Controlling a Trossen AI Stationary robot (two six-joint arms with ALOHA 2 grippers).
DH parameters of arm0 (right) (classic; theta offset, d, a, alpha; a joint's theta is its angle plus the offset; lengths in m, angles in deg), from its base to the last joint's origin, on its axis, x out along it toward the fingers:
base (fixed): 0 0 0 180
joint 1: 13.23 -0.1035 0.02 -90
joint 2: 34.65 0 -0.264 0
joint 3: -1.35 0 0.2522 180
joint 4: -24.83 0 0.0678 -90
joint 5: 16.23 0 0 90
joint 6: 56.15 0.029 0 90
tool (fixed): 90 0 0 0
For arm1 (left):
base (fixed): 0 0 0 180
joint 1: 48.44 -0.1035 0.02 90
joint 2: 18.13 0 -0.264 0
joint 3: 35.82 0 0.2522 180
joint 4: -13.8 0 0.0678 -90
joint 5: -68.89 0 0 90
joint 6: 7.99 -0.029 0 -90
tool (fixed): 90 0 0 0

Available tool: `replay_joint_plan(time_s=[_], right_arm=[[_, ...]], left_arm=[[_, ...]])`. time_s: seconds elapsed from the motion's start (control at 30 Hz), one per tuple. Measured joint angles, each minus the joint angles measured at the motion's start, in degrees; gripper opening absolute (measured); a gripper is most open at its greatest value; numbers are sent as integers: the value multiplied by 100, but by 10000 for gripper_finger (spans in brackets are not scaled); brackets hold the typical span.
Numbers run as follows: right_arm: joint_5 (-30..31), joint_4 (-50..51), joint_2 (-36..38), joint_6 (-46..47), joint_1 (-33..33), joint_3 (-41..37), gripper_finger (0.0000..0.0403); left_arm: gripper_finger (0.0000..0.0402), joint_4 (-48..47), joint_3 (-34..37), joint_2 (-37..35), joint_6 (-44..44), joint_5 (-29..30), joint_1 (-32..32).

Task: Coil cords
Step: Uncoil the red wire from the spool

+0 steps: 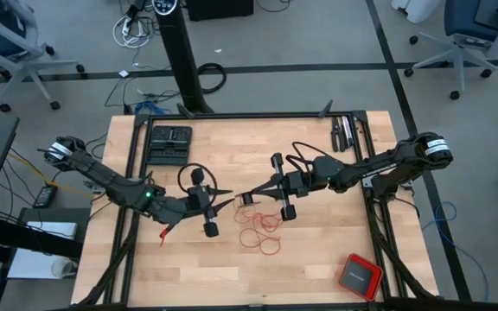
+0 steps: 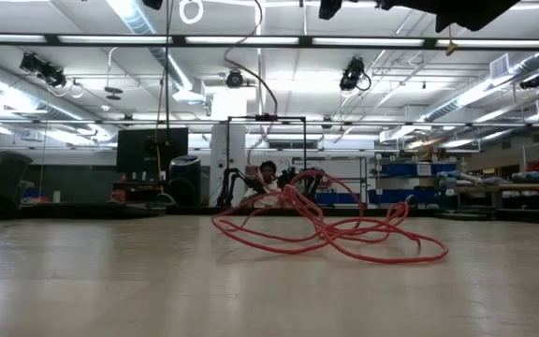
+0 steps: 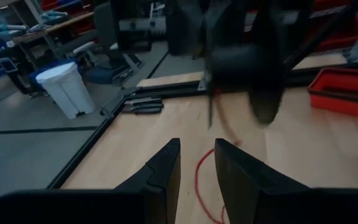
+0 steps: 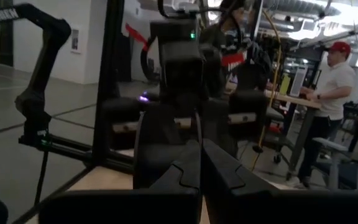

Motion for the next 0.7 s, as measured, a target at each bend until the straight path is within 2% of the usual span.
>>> replay_joint_plan(time_s=[0.13, 0.53, 0.7], right_arm=[[98, 16, -2, -4, -4, 0, 0], [148, 60, -4, 0, 2, 0, 0], [160, 69, -4, 0, 2, 0, 0]], left_arm=[[103, 181, 0, 0, -24, -221, 0], [103, 718, 0, 0, -201, -111, -216], [103, 919, 0, 0, -214, -364, -364]])
